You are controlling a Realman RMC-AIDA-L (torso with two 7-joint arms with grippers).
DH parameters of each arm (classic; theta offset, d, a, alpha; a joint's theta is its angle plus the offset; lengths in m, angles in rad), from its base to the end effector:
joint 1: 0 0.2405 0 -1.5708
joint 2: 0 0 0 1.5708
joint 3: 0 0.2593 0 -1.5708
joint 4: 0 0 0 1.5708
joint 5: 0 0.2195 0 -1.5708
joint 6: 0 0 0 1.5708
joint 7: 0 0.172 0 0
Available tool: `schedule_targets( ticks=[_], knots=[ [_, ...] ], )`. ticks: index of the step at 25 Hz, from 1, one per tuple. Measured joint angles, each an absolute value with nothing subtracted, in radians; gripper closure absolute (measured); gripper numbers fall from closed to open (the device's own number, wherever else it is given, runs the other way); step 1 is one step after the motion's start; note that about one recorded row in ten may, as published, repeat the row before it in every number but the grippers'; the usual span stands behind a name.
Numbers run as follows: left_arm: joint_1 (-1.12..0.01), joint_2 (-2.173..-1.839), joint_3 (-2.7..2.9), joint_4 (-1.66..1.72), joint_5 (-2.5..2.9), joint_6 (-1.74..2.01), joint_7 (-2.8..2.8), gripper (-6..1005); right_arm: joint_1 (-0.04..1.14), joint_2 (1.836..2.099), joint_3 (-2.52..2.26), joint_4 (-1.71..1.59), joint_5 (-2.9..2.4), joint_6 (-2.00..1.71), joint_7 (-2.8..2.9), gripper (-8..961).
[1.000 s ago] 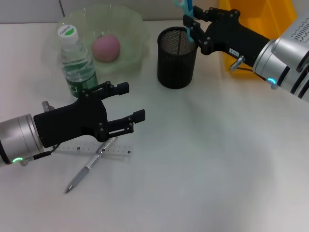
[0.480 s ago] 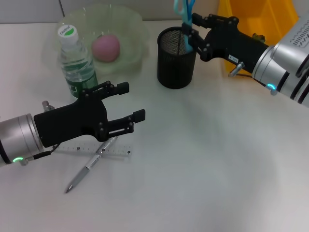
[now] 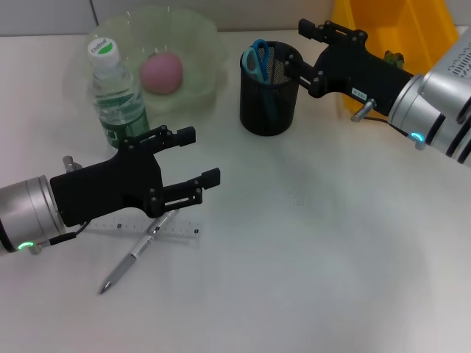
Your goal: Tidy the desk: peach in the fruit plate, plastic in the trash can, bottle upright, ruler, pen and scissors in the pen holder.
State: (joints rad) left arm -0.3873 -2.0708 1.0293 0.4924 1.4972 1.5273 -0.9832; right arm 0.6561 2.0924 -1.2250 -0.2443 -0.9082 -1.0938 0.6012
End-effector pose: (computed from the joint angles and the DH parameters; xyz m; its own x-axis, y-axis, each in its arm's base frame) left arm -0.2586 0.3105 -0.0522 0.7394 0.1138 0.6636 0.3450 -0.9104 -0.2283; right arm 0.2199 0.4148 -0.0719 0.7845 0.0534 -0.6179 -0.4023 -0.7144 -0.5725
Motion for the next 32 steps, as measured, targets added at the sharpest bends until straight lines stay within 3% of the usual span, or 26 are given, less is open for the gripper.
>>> schedule_targets(
  ticks=[20,32],
  knots=[
    [-0.335,-2.068,1.028,0.492,1.48,1.634,-0.983,208,0.404,2.076,-1.226,-0.258,-0.941,-1.556,0.732,422],
    [-0.296,-2.068,1.034,0.492,1.483,1.665,-0.983,208,0.366,2.044,-1.223,-0.272,-1.154,-1.681,0.827,422]
  ],
)
